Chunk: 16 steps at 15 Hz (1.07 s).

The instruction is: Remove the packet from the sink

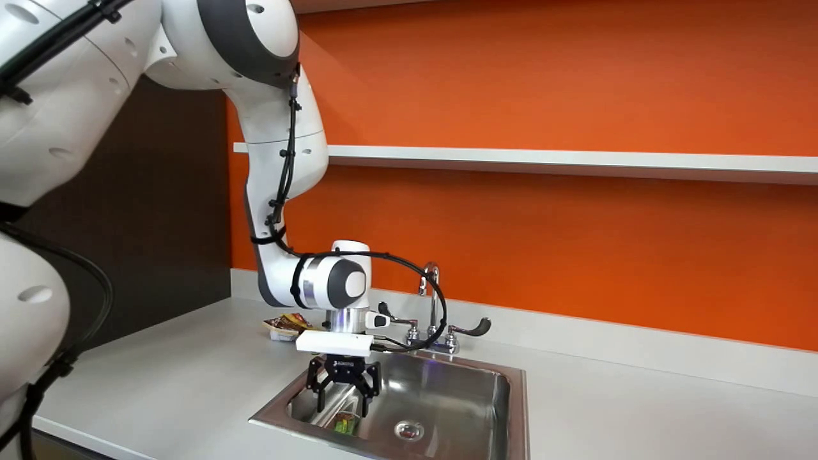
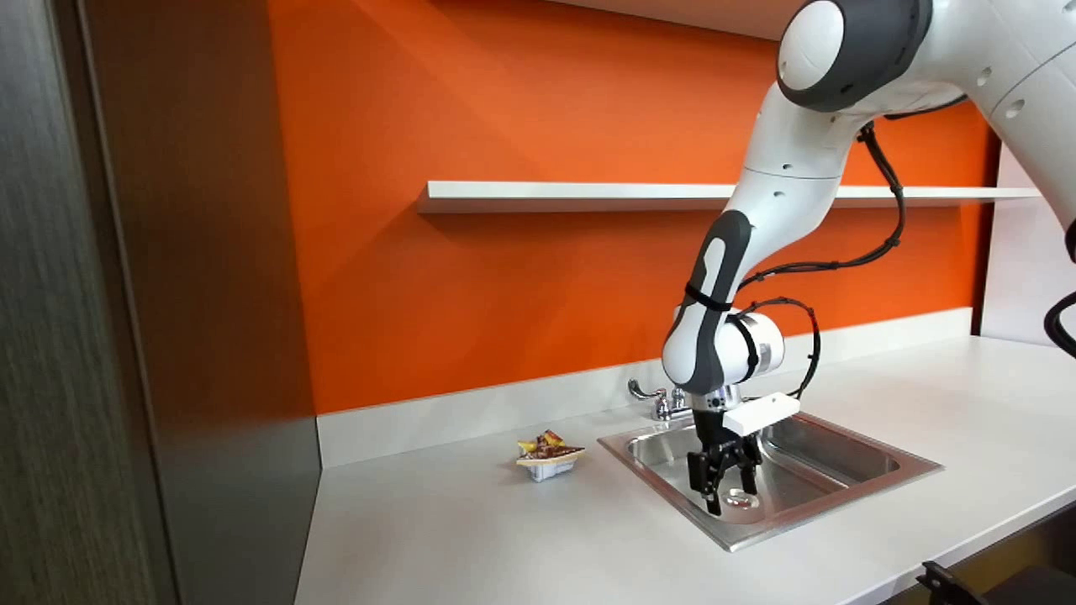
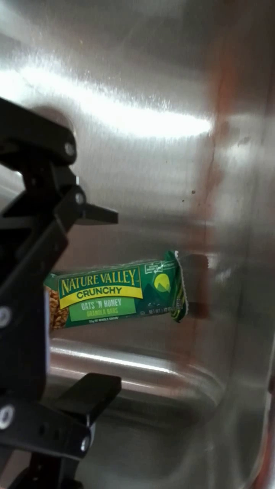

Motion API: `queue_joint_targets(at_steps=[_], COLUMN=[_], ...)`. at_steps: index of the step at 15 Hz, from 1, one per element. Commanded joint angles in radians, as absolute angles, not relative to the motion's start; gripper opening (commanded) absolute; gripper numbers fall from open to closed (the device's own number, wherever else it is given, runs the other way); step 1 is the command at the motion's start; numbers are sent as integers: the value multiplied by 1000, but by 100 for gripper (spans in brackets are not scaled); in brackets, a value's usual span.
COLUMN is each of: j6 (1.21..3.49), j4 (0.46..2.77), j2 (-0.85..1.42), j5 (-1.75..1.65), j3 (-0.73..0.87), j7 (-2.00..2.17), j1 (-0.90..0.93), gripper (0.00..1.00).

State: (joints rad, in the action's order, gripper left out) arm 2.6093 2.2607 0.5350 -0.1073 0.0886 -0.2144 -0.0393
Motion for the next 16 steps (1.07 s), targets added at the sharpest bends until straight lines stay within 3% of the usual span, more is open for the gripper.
queue_joint_targets(at_steps=[1, 16], j6=[2628, 2638], j4=[2256, 2187], j2=[547, 640], j5=[-120, -144], j3=[74, 96], j7=[-214, -203], j1=[-68, -59], gripper=[100, 100])
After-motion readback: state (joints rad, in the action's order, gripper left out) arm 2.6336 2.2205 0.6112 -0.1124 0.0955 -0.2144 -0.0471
